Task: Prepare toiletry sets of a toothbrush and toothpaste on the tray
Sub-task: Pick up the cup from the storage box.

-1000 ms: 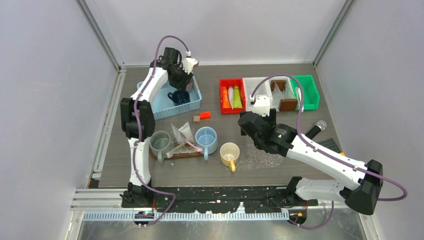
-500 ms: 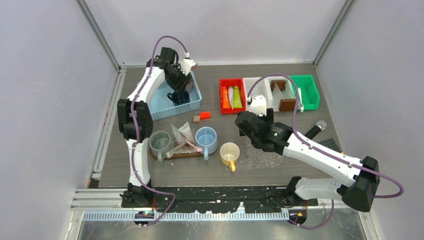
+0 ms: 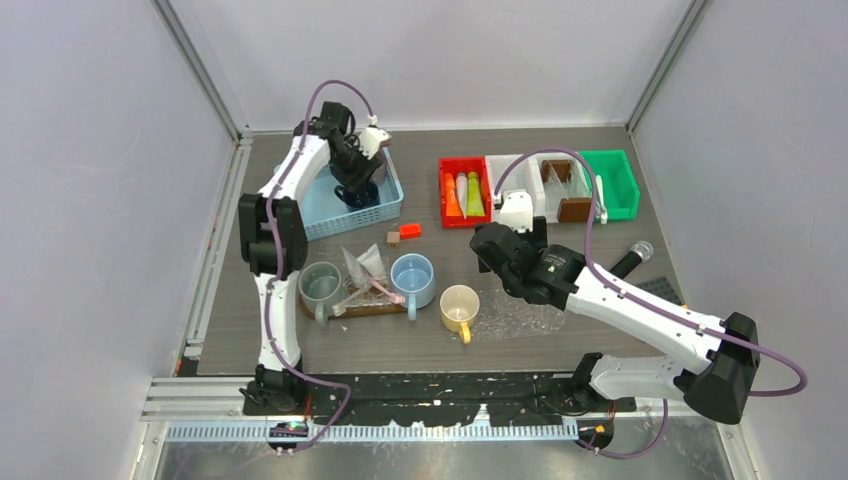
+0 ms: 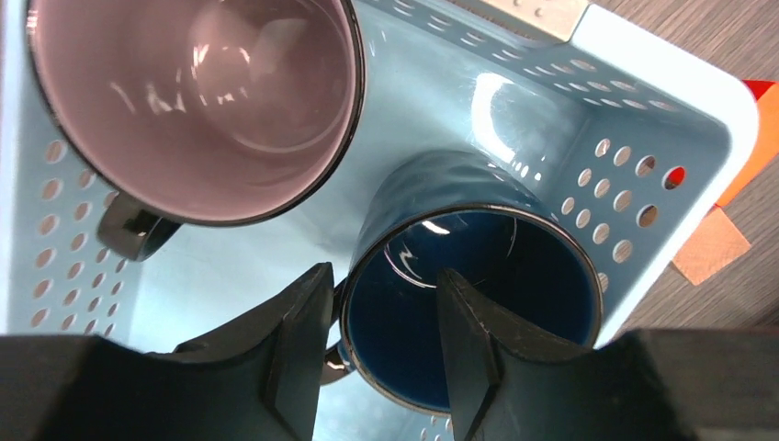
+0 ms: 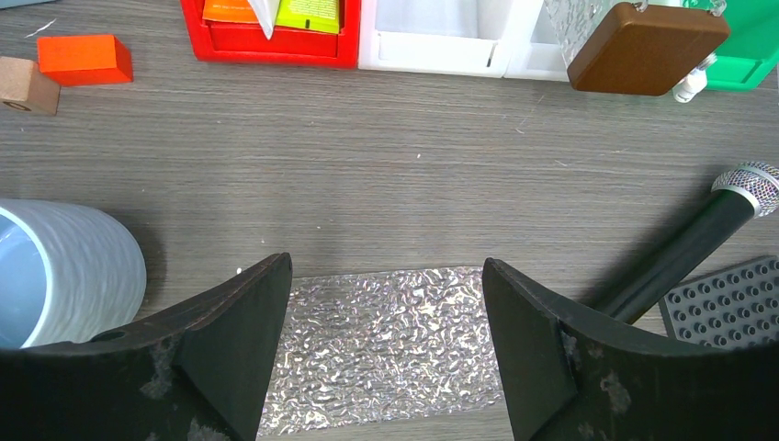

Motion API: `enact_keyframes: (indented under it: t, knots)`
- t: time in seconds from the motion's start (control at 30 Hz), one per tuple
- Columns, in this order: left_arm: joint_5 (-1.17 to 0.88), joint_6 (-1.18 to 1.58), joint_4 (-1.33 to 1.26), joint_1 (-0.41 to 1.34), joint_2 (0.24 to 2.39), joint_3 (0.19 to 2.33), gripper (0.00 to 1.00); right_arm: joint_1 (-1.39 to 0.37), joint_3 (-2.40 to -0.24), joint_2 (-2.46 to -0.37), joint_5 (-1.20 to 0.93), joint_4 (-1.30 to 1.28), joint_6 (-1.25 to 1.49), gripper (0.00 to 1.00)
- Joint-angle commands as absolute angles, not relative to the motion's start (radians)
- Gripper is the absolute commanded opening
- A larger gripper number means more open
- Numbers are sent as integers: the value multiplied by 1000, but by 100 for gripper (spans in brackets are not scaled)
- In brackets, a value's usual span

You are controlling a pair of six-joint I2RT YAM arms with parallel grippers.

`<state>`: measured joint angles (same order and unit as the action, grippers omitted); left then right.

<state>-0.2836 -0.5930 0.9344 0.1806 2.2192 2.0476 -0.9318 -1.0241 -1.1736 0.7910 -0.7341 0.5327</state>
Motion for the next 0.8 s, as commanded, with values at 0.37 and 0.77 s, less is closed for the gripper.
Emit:
enact_keyframes:
  t: [0.37, 0.77]
  knots:
    - [-320, -596, 968, 175, 2209, 2088, 16, -928, -1070, -1169, 749, -692, 529, 84]
    - [-315, -310, 841, 175, 1981, 2031, 0, -927, -1168, -1211, 766, -718, 597, 100]
